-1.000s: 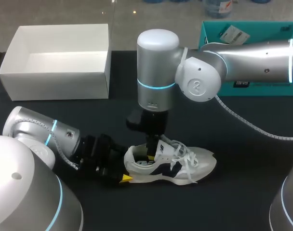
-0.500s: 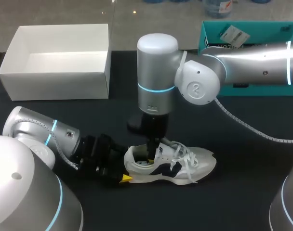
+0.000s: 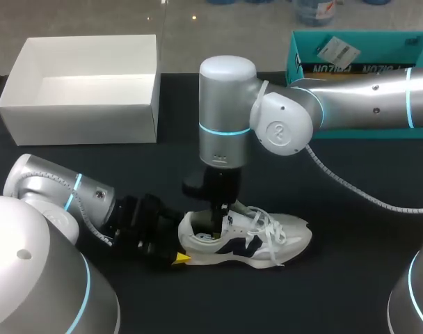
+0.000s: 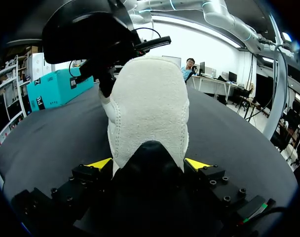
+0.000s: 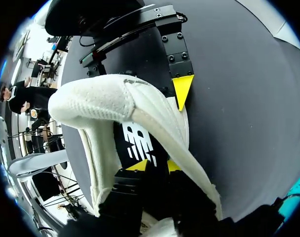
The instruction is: Take the shoe out of the shoebox, open the shoe tongue, remove and reinsert the insole, then place the shoe into the shoebox
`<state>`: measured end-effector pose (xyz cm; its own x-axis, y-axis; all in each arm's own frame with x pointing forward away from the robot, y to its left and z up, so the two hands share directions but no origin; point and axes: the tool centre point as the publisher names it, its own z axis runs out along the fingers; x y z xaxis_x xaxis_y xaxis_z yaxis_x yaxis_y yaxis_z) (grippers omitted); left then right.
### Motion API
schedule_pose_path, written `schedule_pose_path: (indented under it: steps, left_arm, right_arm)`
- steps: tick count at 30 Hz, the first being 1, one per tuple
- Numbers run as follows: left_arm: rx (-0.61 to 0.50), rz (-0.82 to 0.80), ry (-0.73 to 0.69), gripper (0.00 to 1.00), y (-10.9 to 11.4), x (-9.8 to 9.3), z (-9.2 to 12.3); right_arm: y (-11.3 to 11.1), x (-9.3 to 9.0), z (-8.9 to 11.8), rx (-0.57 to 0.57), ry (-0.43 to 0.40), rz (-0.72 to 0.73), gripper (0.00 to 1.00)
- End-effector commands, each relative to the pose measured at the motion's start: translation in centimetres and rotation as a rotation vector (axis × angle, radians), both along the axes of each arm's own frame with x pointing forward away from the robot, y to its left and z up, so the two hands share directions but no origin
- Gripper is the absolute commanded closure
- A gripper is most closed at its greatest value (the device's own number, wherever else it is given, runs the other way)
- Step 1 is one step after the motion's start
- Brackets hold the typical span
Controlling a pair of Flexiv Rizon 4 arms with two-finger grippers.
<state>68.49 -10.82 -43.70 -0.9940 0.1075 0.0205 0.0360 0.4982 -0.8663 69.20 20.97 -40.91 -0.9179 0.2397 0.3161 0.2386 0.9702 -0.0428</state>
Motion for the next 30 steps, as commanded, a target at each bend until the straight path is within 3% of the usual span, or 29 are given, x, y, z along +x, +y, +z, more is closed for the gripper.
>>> schedule_pose_path:
  steps: [1,30]
  left_arm:
    - [0.003,0.001,-0.002,1.00,-0.3,-0.1,-0.8]
    - [0.003,0.001,-0.002,1.00,-0.3,-0.1,-0.8]
  right_arm:
    - [1.1,-1.4,-3.5,-0.017,0.013,0.012,1.00]
    - [-0.3,-1.3,0.9,-0.010,-0.019,0.026,1.00]
